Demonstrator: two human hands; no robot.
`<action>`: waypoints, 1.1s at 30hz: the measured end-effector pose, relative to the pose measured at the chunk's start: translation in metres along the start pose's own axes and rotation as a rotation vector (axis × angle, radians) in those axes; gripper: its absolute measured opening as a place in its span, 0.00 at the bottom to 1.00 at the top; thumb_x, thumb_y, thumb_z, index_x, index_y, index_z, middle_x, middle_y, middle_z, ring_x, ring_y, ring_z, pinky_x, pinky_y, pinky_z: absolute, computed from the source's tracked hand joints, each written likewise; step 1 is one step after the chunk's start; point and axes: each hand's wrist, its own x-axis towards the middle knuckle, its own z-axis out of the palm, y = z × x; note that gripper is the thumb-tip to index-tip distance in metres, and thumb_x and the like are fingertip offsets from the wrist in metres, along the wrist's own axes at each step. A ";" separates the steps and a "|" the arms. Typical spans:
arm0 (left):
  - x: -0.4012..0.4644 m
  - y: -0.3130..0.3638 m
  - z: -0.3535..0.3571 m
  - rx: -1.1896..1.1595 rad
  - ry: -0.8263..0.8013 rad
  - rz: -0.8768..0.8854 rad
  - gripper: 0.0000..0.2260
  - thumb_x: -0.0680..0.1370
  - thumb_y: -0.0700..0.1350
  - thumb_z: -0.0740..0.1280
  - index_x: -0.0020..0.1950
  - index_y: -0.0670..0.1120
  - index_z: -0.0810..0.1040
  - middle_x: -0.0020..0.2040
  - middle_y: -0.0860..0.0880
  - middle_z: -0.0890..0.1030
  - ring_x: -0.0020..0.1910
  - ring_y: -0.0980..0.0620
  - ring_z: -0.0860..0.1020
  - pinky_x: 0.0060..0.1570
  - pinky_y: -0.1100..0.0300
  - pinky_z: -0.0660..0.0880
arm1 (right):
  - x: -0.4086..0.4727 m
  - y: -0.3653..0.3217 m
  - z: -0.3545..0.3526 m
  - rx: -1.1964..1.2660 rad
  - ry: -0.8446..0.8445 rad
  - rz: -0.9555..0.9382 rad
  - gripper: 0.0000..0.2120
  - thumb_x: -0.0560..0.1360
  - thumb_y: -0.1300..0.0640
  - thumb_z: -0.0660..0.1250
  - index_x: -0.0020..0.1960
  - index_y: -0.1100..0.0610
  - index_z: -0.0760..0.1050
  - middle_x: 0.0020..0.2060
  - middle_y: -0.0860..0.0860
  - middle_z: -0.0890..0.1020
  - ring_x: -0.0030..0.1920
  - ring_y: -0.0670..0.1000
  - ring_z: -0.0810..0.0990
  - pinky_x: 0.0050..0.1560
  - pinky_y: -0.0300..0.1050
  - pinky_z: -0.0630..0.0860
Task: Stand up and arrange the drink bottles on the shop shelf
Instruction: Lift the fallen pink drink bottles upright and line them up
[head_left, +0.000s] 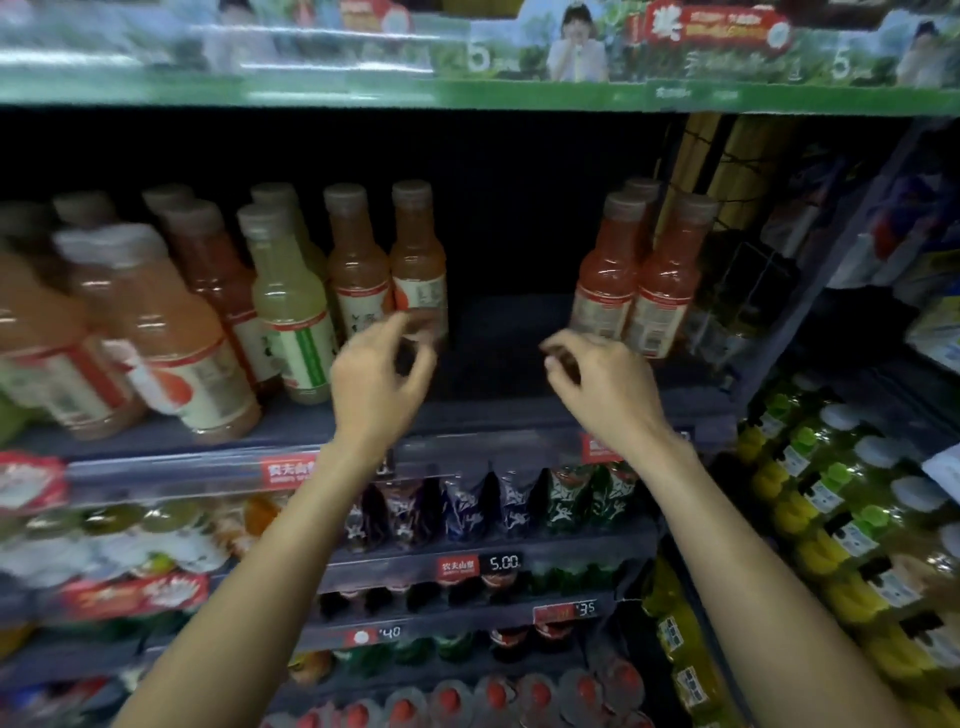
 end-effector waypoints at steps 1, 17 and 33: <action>-0.003 -0.013 -0.007 0.064 0.060 0.009 0.11 0.76 0.45 0.62 0.51 0.40 0.79 0.42 0.43 0.81 0.41 0.42 0.78 0.43 0.56 0.69 | 0.005 -0.006 0.006 0.062 -0.024 -0.018 0.12 0.78 0.55 0.63 0.60 0.54 0.76 0.53 0.52 0.82 0.51 0.55 0.80 0.43 0.44 0.73; 0.011 -0.048 -0.020 0.097 0.105 0.113 0.29 0.72 0.42 0.67 0.71 0.45 0.62 0.71 0.42 0.62 0.69 0.39 0.65 0.67 0.50 0.65 | 0.121 -0.081 0.116 0.686 0.002 0.021 0.39 0.70 0.52 0.74 0.75 0.49 0.56 0.68 0.59 0.63 0.69 0.57 0.65 0.66 0.52 0.67; 0.036 -0.045 0.056 -0.043 -0.036 -0.301 0.42 0.72 0.42 0.73 0.77 0.38 0.49 0.73 0.34 0.60 0.69 0.34 0.62 0.67 0.47 0.63 | 0.106 -0.034 0.112 0.585 0.089 0.051 0.46 0.71 0.64 0.72 0.77 0.52 0.46 0.71 0.57 0.60 0.68 0.49 0.65 0.61 0.39 0.65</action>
